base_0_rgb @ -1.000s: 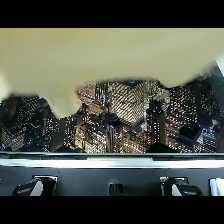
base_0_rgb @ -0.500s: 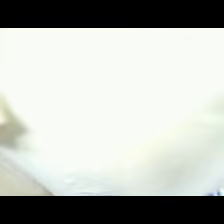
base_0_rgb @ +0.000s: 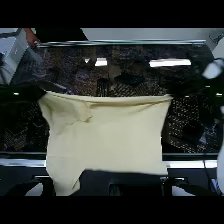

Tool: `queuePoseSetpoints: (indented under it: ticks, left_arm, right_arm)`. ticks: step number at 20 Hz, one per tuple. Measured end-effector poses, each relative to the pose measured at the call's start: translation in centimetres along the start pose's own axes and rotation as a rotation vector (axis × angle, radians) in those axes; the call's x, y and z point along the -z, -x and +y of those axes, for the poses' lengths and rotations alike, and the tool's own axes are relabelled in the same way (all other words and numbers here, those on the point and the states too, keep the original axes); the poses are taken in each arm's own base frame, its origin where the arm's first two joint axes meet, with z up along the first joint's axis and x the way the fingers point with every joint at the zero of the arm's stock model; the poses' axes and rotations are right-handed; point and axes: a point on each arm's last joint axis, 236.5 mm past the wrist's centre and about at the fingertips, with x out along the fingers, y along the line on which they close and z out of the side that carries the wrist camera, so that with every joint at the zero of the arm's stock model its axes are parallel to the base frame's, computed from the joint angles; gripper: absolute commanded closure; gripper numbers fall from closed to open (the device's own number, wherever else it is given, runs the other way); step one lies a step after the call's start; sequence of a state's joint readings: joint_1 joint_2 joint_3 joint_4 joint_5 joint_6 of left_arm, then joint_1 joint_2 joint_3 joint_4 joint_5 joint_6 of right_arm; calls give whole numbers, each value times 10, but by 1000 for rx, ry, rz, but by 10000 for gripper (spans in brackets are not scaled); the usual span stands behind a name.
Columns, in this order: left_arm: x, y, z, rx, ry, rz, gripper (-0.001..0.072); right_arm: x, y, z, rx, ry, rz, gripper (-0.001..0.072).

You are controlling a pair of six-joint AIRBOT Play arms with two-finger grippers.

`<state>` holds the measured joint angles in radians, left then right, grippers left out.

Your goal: Fold the clothes and pants, and hang the long-sleeved shirts on hangers.

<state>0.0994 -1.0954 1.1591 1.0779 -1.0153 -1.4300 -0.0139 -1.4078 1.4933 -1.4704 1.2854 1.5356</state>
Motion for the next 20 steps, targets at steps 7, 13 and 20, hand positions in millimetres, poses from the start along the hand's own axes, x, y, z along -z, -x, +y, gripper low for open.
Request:
queuePoseSetpoints:
  ticks: [7,13,20]
  left_arm:
    - [-52,-125,47,-62,80,-155,675]
    - [-88,-169,58,-97,83,-312,675]
    - [-87,-164,54,-80,127,-290,675]
  right_arm:
    - [-103,-107,3,2,-160,-330,682]
    - [-139,-135,-6,-35,-292,-492,682]
    - [-134,-130,-6,-33,-319,-460,680]
